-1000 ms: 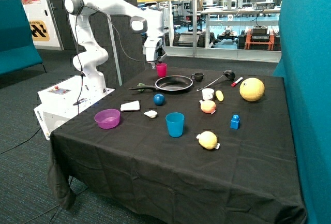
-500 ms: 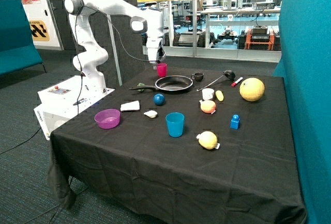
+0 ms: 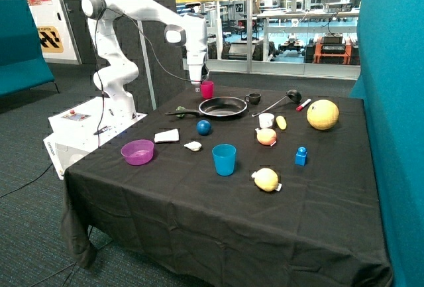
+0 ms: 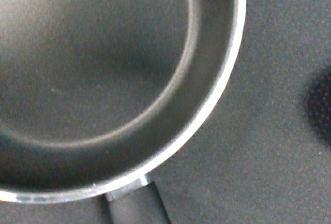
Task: Clean the pan
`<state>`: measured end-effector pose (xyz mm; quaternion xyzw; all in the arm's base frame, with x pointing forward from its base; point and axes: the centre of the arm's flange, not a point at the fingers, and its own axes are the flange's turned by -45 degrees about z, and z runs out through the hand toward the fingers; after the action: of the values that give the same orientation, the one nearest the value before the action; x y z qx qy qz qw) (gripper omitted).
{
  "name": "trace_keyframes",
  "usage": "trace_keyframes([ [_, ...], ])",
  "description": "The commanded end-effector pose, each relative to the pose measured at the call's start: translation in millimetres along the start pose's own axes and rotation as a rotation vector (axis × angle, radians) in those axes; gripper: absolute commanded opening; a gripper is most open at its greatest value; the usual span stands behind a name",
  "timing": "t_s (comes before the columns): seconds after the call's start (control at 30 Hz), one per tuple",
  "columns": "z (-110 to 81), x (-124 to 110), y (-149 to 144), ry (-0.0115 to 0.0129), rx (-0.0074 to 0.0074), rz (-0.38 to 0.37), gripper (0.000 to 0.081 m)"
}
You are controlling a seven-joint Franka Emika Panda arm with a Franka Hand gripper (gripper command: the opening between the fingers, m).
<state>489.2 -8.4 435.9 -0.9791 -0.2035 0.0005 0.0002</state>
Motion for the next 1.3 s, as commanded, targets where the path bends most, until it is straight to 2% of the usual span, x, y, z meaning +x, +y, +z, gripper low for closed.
trace_keyframes([
  [0.0, 9.3, -10, 5, 0.0009, -0.0006, -0.075, 0.0640],
  [0.2, 15.7, -19, 17, 0.0009, -0.0006, -0.079, 0.0645],
  [0.97, 40.5, -51, 88, 0.0010, -0.0006, -0.004, 0.0683],
  [1.27, 49.9, -60, 102, 0.0010, -0.0006, -0.017, 0.0688],
])
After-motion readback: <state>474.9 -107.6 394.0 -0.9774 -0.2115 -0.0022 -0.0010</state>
